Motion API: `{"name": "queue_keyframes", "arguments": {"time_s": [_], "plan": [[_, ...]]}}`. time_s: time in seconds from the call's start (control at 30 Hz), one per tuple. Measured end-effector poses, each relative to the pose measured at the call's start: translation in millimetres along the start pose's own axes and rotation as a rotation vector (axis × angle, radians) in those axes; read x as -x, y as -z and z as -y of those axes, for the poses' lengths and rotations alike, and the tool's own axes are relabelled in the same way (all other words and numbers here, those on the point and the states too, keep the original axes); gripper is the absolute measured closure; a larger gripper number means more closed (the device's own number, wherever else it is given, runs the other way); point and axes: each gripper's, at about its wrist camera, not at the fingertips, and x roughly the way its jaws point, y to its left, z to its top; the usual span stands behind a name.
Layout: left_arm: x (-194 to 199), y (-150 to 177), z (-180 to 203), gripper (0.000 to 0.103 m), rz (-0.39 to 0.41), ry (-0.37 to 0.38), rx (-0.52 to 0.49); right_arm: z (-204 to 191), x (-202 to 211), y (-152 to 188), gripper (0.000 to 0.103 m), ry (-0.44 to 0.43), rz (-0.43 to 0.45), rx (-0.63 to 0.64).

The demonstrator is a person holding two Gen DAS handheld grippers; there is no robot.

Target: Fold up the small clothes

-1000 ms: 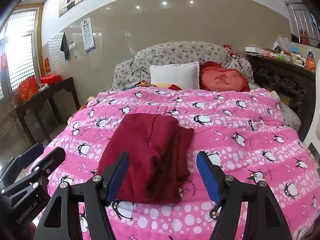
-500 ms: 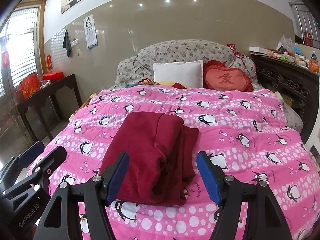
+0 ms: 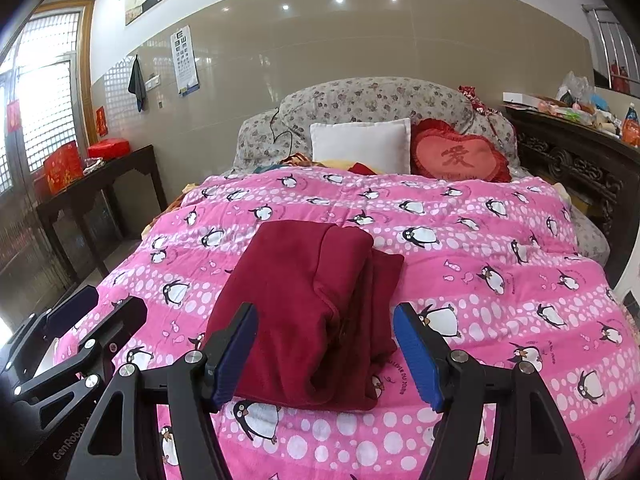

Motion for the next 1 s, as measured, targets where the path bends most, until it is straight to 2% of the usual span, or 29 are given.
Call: {"name": "queue_keyframes", "arguments": {"time_s": [0.63, 1.0], "plan": [[-23.3, 2.0, 2.6, 0.037, -0.035, 0.000, -0.020, 8.1, -17.2, -4.4, 0.035, 0.006, -0.013, -0.008], [-49.7, -14.4, 0.5, 0.037, -0.043, -0.002, -0.022, 9.2, -42.4, -14.7, 0.035, 0.007, -0.029, 0.000]]}}
